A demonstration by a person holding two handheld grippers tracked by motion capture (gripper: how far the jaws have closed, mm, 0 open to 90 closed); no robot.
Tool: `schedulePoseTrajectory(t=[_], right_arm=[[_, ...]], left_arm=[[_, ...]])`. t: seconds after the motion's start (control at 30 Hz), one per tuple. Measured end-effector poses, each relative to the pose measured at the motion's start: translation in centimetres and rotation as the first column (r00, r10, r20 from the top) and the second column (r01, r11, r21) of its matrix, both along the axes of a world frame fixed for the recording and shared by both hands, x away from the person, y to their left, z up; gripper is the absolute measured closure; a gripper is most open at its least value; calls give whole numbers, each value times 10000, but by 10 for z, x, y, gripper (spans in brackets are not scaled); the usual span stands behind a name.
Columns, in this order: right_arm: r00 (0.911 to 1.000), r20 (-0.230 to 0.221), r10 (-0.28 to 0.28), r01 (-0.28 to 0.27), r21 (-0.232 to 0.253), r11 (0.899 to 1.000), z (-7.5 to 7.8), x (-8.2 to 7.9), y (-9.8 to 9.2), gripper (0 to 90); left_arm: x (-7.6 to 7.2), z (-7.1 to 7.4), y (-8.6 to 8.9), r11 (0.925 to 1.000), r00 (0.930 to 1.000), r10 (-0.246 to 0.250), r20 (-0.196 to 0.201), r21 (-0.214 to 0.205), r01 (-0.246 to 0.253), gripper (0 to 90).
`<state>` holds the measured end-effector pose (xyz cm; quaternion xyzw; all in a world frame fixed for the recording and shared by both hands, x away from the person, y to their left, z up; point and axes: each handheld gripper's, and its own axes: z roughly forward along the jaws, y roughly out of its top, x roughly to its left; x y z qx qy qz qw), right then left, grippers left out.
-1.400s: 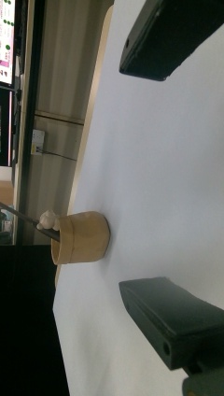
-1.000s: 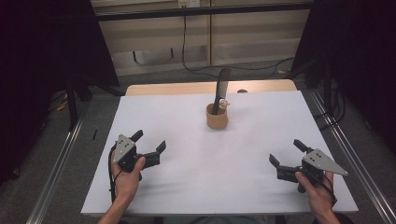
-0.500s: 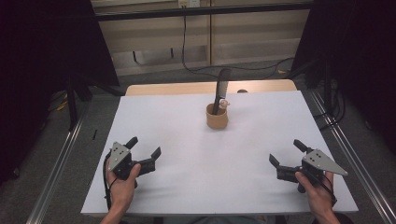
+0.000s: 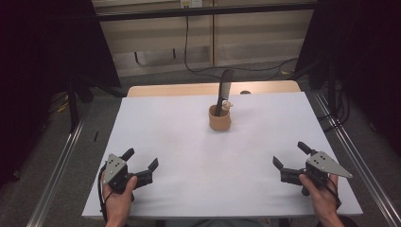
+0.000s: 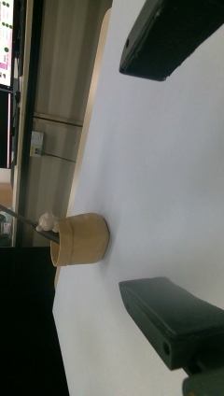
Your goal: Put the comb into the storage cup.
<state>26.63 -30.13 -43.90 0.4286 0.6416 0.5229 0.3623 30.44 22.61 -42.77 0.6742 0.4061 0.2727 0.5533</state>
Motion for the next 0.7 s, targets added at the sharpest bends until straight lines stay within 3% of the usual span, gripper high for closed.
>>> schedulePoseTrajectory(t=[0.1, 0.37, 0.5, 0.63, 0.7], right_arm=[[10000, -4, -13, 13, -2, 10000, 0, 0, 0, 0], [10000, -15, 4, -4, 11, 10000, 0, -1, -1, 0], [9999, -92, -72, 72, 10, 10000, -1, 0, -2, 0], [9999, -138, -71, 72, 12, 10000, -1, 0, -1, 0], [9998, -149, -89, 90, 53, 9999, -2, 1, -1, 0]], left_arm=[[-5, -2, 0, 9993, 9995, 288, 125, 215, -290, 31], [-16, -9, 8, 9978, 9995, 310, 13, 584, -311, 31], [-12, -5, 13, 9969, 9964, 778, 346, 90, -781, 29], [-8, -7, 14, 9954, 9954, 928, 226, 236, -934, 29], [-9, -6, 14, 9948, 9951, 917, 380, 415, -933, 29]])
